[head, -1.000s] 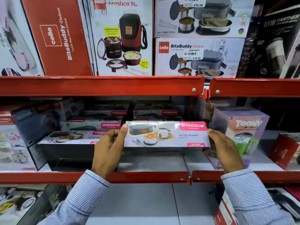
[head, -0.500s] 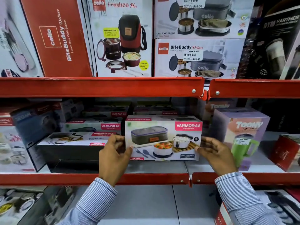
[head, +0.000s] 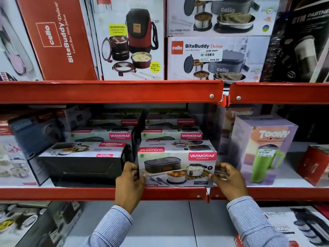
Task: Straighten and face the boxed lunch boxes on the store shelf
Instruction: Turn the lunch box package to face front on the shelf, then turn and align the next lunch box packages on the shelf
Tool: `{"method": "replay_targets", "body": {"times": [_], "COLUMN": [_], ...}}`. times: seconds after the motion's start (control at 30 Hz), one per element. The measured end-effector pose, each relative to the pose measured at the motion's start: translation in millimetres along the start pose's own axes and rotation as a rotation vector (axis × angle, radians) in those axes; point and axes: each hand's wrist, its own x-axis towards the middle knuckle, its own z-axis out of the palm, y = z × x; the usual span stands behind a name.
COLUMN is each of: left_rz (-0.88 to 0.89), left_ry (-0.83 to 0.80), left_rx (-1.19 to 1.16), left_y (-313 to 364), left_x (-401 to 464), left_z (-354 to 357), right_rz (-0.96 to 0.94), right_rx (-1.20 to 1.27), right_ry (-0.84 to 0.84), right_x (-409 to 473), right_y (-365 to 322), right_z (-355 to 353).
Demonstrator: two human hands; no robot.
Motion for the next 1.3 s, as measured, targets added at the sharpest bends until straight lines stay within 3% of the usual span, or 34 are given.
{"method": "replay_targets", "body": {"times": [0.17, 0.3, 0.43, 0.6, 0.83, 0.93, 1.1, 1.3], "left_rz": [0.042, 0.292, 0.600, 0.541, 0.448, 0.425, 0.319, 0.133], "left_ry": [0.015, 0.115, 0.256, 0.236, 0.192, 0.166, 0.180, 0.021], "left_rx": [0.032, 0.225, 0.581, 0.840, 0.804, 0.681, 0.419, 0.205], "left_y": [0.6, 13.7, 21.4, 9.2, -41.7, -64.2, -107.6, -121.9], "left_x": [-10.5, -26.8, -25.3, -17.1, -3.5, 6.1, 29.4, 56.4], "left_z": [-4.7, -21.1, -40.3, -74.5, -140.9, -167.2, -219.8, -250.6], "right_rz": [-0.103, -0.501, -0.719, -0.767, -0.831, -0.793, -0.484, -0.168], "right_rx": [-0.092, -0.293, -0.611, -0.802, -0.678, -0.513, -0.247, -0.251], "right_ry": [0.104, 0.276, 0.259, 0.178, 0.083, 0.003, -0.001, 0.039], "right_x": [-14.6, -38.5, -49.1, -59.1, -90.0, -105.1, -125.6, -117.4], "right_y": [-4.1, -24.0, -54.9, -75.9, -100.6, -110.1, -130.7, -155.4], "right_z": [0.2, 5.2, 25.7, 68.7, 137.2, 168.7, 221.5, 243.6]}}
